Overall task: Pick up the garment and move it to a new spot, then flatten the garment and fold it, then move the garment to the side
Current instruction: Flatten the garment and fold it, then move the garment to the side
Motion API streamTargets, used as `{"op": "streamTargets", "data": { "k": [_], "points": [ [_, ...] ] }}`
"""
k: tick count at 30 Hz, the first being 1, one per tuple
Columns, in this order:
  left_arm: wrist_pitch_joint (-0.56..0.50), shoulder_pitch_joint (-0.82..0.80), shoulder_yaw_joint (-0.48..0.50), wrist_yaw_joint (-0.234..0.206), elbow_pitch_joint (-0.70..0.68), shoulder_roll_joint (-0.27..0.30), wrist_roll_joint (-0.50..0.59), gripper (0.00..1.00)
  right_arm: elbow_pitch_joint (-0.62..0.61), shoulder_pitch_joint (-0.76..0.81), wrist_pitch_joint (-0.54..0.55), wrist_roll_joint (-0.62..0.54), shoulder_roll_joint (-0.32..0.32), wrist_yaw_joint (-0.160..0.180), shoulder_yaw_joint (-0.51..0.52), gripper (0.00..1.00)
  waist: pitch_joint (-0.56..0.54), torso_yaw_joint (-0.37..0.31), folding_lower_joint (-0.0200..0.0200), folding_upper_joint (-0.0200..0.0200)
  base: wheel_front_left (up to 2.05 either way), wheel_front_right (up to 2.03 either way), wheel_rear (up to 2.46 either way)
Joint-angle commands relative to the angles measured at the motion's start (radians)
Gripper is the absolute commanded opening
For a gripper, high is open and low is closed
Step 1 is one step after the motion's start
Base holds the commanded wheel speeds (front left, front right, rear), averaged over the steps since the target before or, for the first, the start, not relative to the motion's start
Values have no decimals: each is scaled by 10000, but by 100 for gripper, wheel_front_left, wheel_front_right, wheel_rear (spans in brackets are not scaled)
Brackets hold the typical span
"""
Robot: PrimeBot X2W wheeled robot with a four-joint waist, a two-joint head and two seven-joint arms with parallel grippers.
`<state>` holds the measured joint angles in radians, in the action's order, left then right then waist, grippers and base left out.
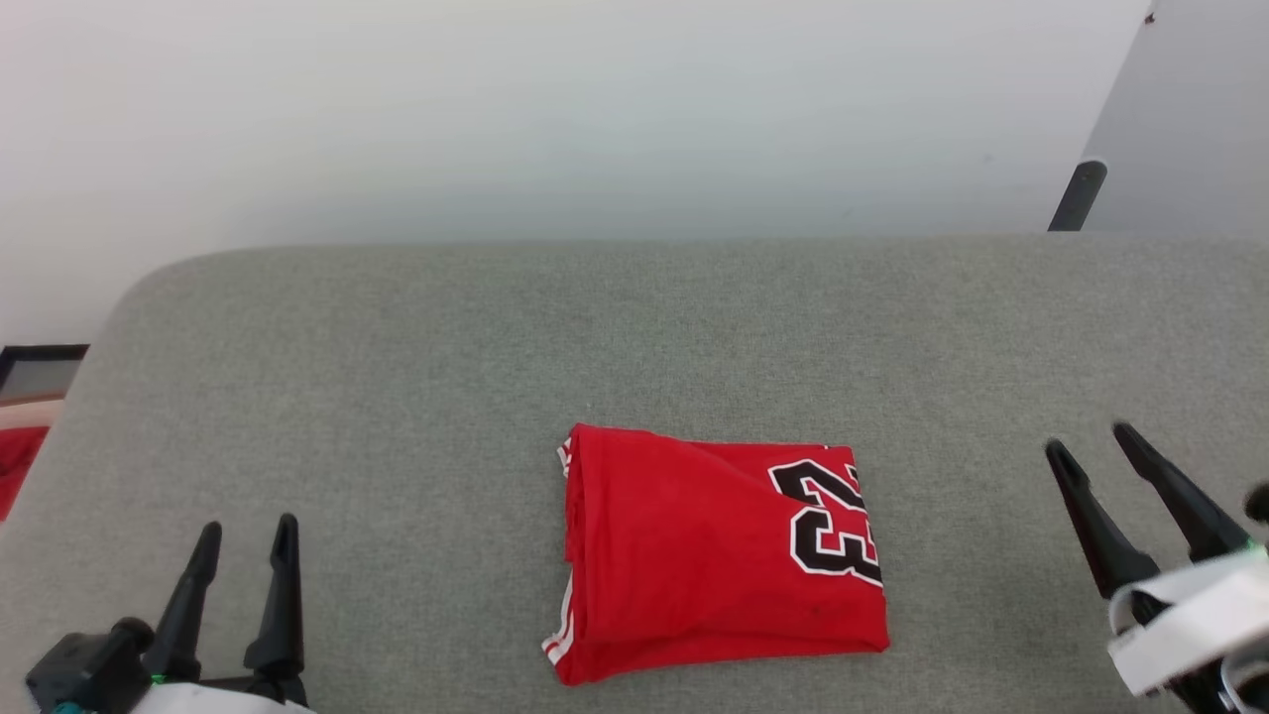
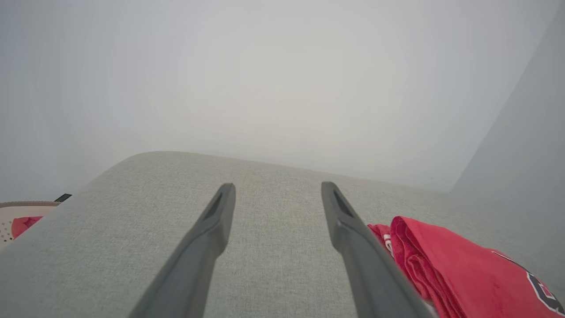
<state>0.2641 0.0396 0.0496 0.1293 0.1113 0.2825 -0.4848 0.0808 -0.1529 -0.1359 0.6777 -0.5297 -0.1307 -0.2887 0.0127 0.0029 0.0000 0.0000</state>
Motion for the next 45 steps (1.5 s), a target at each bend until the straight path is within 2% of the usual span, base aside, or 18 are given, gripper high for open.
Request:
{"op": "streamTargets", "data": {
  "k": [1, 10, 21, 34, 45],
  "points": [
    [-10, 131, 75, 23, -34, -28, 73, 100, 80, 229, -180, 109, 14, 1, 105, 100, -88, 23, 0, 0, 0, 0, 0],
    [-8, 393, 372, 23, -117, -80, 362, 100, 446, 1149, -839, 238, 115, 1, 629, 100, -244, 148, 0, 0, 0, 0, 0],
    [-10, 347, 241, 23, -156, -125, 466, 100, 407, 1296, -734, 223, 194, 1, 689, 100, -229, 295, 0, 0, 0, 0, 0],
    [-10, 219, 158, 17, -300, -60, 552, 100, 600, 469, 314, 113, 324, 1, -339, 100, 141, 1146, 0, 0, 0, 0, 0],
    [-10, -87, -13, 13, -373, -324, 552, 100, 1098, -151, 2092, 110, 197, 1, -598, 100, 995, 2024, 0, 0, 0, 0, 0]
  ]
}}
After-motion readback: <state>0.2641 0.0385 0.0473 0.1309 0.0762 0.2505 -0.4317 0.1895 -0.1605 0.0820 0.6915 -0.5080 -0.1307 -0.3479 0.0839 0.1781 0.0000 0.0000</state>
